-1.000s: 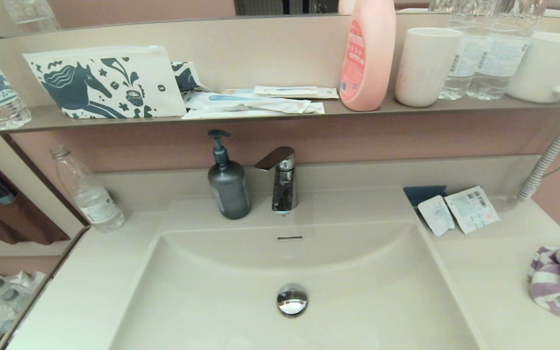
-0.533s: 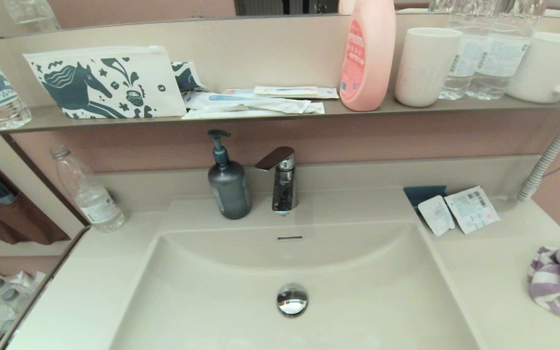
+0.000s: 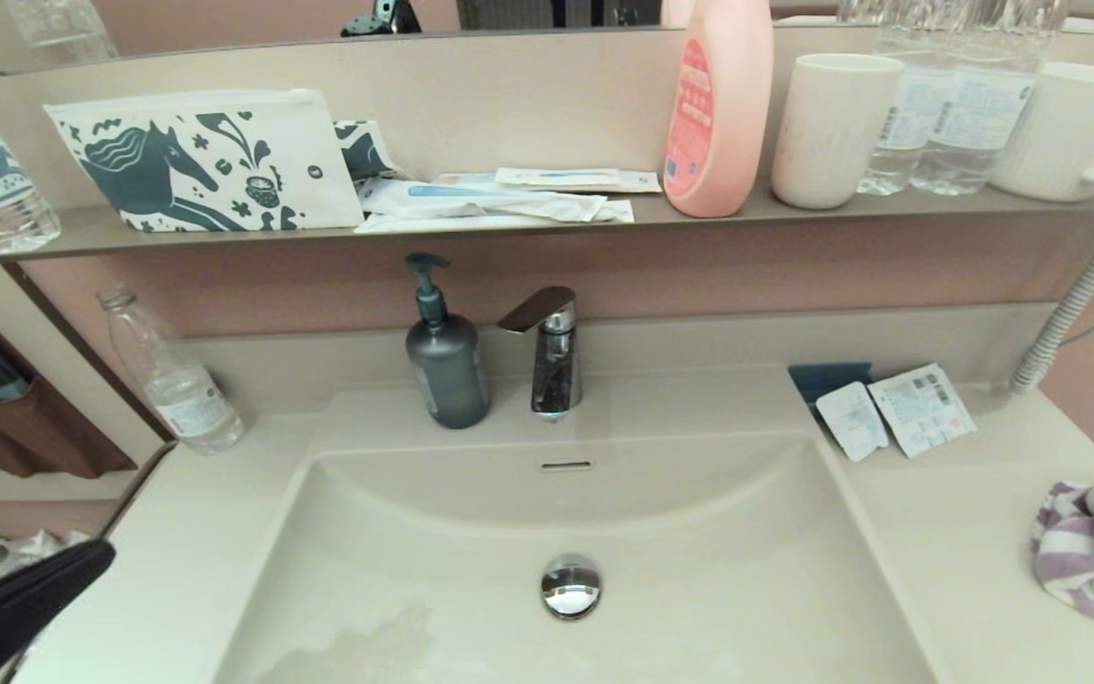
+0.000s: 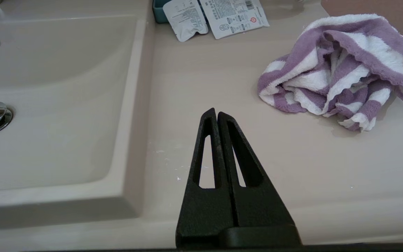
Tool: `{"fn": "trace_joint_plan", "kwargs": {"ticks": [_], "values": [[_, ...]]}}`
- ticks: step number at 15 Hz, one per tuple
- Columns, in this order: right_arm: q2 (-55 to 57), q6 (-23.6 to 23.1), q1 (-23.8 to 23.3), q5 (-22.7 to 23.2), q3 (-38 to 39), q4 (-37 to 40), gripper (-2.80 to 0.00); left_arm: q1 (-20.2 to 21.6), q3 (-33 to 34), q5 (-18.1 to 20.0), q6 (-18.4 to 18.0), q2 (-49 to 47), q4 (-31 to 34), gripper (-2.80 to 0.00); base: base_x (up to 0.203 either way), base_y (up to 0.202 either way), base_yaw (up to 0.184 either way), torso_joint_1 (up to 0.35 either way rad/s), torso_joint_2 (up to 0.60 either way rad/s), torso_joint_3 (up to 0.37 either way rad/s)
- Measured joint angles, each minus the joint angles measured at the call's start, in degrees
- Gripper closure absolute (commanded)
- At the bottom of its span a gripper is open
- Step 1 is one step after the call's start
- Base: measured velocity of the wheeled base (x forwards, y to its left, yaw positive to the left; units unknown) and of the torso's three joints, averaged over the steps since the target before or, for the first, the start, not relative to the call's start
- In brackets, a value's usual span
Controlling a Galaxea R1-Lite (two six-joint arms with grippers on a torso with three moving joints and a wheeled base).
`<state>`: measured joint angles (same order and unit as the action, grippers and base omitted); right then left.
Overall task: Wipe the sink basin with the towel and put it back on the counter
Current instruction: Turn on the faucet
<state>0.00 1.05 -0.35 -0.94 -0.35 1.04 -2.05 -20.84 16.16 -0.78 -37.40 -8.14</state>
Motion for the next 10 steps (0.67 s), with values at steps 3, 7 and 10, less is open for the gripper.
{"fn": "trace_joint_plan", "kwargs": {"ticks": [3,7,10], "values": [[0.0,0.0,0.0,0.0,0.0,0.01,0.0,-5.92,-0.38,-2.64,2.24,-9.23,-9.24,0.0,0.0,0.0,0.0,0.0,0.0,0.0],[0.0,0.0,0.0,0.01,0.0,0.0,0.0,-26.11,-0.65,-15.65,6.92,-19.65,-18.72,0.0,0.0,0.0,0.0,0.0,0.0,0.0],[0.0,0.0,0.0,0.0,0.0,0.0,0.0,-37.91,-2.59,-27.14,10.65,-30.41,-28.56,0.0,0.0,0.0,0.0,0.0,0.0,0.0]]}}
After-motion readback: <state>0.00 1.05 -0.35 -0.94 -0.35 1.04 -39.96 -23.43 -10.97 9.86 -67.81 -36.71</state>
